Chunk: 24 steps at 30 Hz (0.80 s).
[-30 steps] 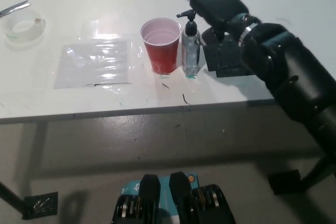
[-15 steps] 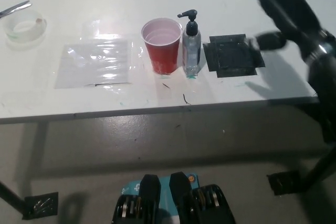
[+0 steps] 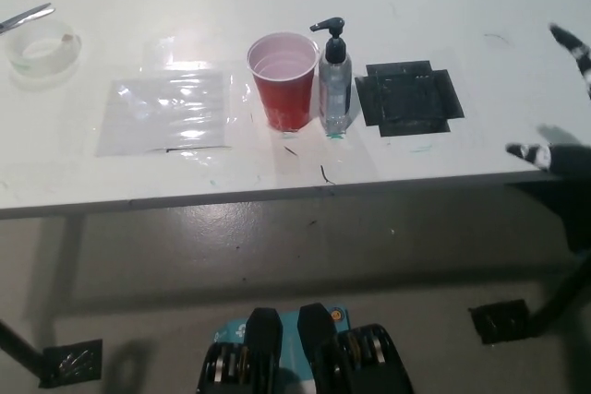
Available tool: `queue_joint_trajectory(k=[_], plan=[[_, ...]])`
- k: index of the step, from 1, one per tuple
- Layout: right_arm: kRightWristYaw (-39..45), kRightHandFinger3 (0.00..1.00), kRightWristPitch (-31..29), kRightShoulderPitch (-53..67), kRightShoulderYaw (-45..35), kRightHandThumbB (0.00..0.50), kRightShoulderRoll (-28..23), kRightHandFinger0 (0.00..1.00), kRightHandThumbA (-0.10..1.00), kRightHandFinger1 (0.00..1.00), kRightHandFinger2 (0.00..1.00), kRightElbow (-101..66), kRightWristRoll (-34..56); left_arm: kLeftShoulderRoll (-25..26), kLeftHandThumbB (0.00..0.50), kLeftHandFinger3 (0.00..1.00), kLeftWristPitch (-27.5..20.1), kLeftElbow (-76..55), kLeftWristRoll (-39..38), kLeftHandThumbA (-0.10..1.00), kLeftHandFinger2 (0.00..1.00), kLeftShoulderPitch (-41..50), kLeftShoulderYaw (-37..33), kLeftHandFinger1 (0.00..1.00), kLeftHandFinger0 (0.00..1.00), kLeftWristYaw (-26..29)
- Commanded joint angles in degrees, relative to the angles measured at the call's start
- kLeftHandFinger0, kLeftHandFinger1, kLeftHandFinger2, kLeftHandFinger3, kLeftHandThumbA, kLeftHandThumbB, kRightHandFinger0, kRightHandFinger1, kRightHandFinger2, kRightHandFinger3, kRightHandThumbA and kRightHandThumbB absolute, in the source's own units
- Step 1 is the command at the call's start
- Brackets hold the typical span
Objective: The robot uses its right hand to press the hand soap kept in the middle of the table to get liquid hand soap out
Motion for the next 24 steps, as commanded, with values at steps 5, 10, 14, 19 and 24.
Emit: queue_joint_trajectory(k=[5,10,14,19,24], plan=[[-2.8,1.00,-0.8,2.6,-7.7,0.223,3.3,1.00,1.00,1.00,1.00,2.9,15.3,1.2,0.017,0.58,-1.4,-0.7,0.7,0.77,0.45,-0.6,0.4,0.36,0.31,1.0],[-2.7,1.00,-0.2,4.7,-11.6,0.210,4.9,1.00,1.00,1.00,1.00,5.5,19.8,1.7,0.023,0.58,-1.0,-0.6,0.5,0.78,0.43,-1.5,0.1,0.35,0.29,0.7],[-3.8,1.00,-0.3,4.5,-14.1,0.252,5.9,1.00,1.00,1.00,1.00,6.5,22.4,1.4,0.031,0.58,-1.5,-0.1,0.9,0.78,0.44,-2.1,0.0,0.36,0.30,0.8],[-4.6,1.00,1.6,3.9,-16.0,0.292,6.9,1.00,1.00,1.00,1.00,6.9,26.2,1.3,0.009,0.59,-1.3,-0.7,0.8,0.76,0.44,-2.0,0.0,0.35,0.30,0.7],[-6.0,1.00,1.3,4.0,-15.5,0.278,6.7,1.00,1.00,1.00,1.00,6.9,26.8,2.0,0.054,0.60,-2.8,0.5,3.8,0.82,0.47,-2.3,-1.1,0.38,0.32,0.7]])
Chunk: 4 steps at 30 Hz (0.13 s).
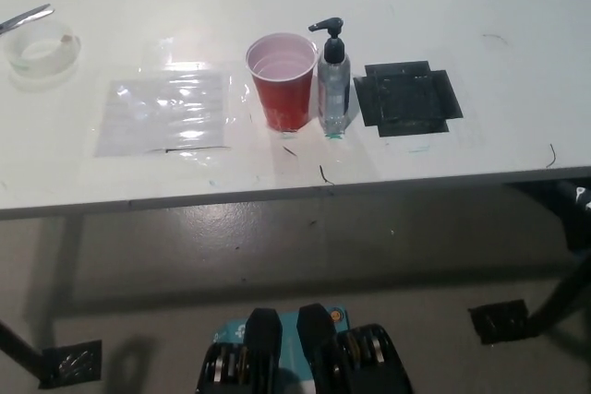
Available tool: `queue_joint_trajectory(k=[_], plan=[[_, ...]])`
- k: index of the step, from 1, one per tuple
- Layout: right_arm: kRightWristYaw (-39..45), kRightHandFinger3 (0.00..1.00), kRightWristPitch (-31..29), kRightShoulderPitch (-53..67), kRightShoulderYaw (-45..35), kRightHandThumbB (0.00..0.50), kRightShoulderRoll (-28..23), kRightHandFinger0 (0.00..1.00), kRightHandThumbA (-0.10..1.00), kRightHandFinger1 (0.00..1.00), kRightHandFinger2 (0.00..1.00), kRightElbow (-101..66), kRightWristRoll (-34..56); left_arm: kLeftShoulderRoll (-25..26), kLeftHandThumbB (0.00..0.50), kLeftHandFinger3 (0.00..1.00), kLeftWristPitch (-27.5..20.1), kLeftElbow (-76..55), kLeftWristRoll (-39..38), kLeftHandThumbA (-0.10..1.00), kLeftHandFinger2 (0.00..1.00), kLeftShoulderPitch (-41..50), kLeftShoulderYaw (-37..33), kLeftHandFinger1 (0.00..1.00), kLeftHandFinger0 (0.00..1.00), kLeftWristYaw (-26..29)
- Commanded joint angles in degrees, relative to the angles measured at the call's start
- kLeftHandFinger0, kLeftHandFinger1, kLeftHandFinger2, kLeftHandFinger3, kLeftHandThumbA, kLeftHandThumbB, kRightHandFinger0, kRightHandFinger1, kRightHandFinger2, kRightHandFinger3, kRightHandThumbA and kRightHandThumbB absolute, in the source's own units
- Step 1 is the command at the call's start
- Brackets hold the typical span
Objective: The robot uses its right hand to press the hand soap kept in the middle of the table to get liquid hand soap out
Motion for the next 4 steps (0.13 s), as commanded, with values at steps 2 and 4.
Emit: queue_joint_trajectory(k=[2,4], plan=[[-2.7,1.00,-0.3,-1.9,-0.3,0.269,-0.2,1.00,1.00,1.00,1.00,-0.7,4.5,2.1,0.060,0.60,-3.6,0.4,2.1,0.78,0.47,-1.0,-0.7,0.37,0.30,0.0],[-3.0,1.00,-0.3,-1.9,-0.2,0.269,-0.1,1.00,1.00,1.00,1.00,-0.9,4.9,2.1,0.061,0.60,-3.5,0.6,1.5,0.78,0.47,-1.1,-0.6,0.37,0.30,-0.2]])
